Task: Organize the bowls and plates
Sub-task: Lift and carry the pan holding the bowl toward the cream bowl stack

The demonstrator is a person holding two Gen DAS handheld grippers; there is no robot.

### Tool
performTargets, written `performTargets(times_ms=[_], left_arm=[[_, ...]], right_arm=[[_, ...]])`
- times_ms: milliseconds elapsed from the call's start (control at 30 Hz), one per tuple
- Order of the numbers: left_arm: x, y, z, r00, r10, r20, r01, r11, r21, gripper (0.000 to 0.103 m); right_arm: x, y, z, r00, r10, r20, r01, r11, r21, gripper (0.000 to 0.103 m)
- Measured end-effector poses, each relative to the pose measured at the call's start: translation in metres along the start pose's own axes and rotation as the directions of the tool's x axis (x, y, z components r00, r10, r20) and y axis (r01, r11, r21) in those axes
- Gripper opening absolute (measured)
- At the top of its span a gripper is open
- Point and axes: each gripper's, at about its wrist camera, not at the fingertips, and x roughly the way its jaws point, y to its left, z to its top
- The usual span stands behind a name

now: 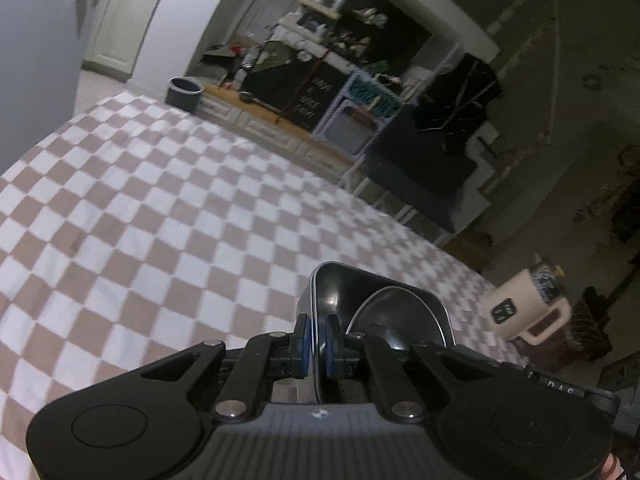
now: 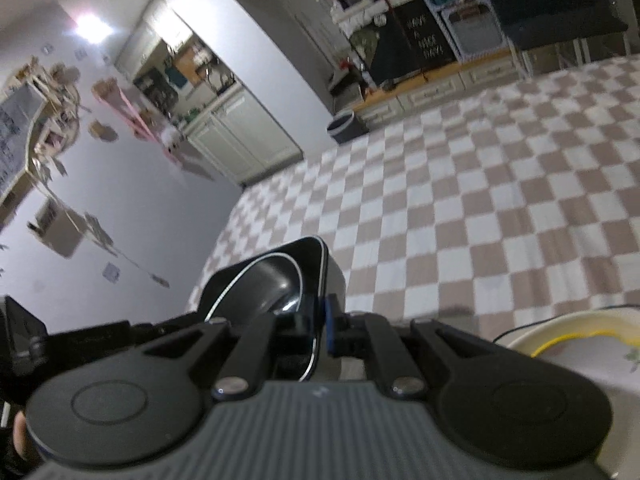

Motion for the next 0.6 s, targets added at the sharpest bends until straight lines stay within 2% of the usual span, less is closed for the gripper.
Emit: performTargets(times_ms=[233, 600], left_arm=[[-0.004, -0.035, -0.013, 0.994, -0.106, 0.009, 0.106, 0.994, 0.005, 0.007], [0.006, -0.083, -0.05, 0.981, -0.19, -0.049, 0.192, 0.981, 0.034, 0.008]], right_arm=[[-0.051, -0.021, 0.0, 0.995, -0.002, 0.096, 0.0, 1.0, 0.025, 0.007], [-0.103, -0.058, -0.016, 0.975, -0.037, 0.219, 0.014, 0.994, 0.108, 0.007]])
